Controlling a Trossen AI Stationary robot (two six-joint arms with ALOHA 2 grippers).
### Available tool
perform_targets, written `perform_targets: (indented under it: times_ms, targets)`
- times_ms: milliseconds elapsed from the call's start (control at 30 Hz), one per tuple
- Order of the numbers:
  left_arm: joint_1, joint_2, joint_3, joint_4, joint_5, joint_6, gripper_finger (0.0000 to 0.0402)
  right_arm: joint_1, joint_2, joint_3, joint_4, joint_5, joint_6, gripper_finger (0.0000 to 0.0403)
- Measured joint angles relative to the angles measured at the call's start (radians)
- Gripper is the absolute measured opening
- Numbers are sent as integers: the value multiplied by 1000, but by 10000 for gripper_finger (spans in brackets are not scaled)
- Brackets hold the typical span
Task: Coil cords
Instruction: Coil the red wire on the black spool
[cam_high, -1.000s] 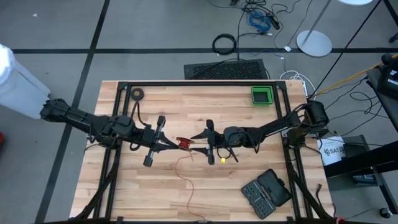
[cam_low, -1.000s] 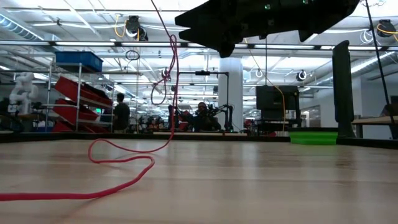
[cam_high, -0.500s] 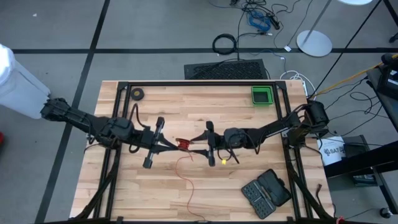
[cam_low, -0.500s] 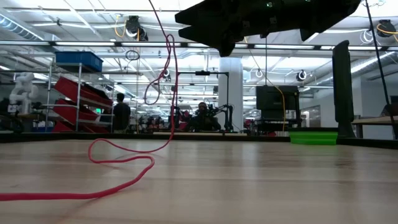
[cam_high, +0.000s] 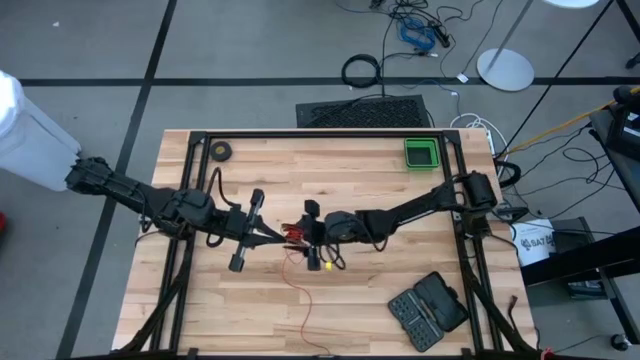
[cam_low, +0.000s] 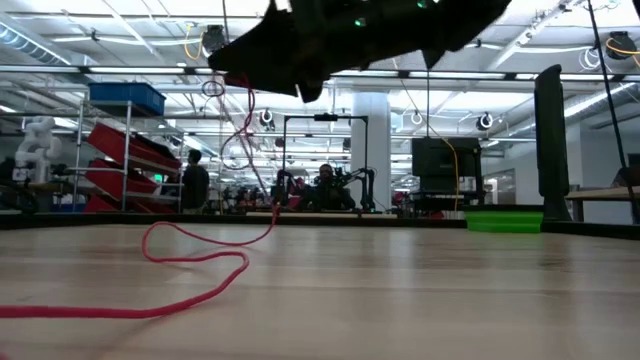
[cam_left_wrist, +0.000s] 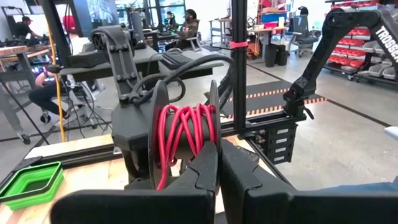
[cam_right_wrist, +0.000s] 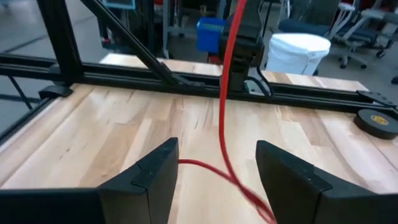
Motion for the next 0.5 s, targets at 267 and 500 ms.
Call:
perform_targets:
  times_ms: [267, 500]
  targets:
    - [-2, 0, 0, -3, 0, 0, 8, 3, -3, 54, -139, 0, 9, 201]
    - [-2, 0, 0, -7, 0, 0, 8, 3, -3, 54, -204, 0, 31, 201]
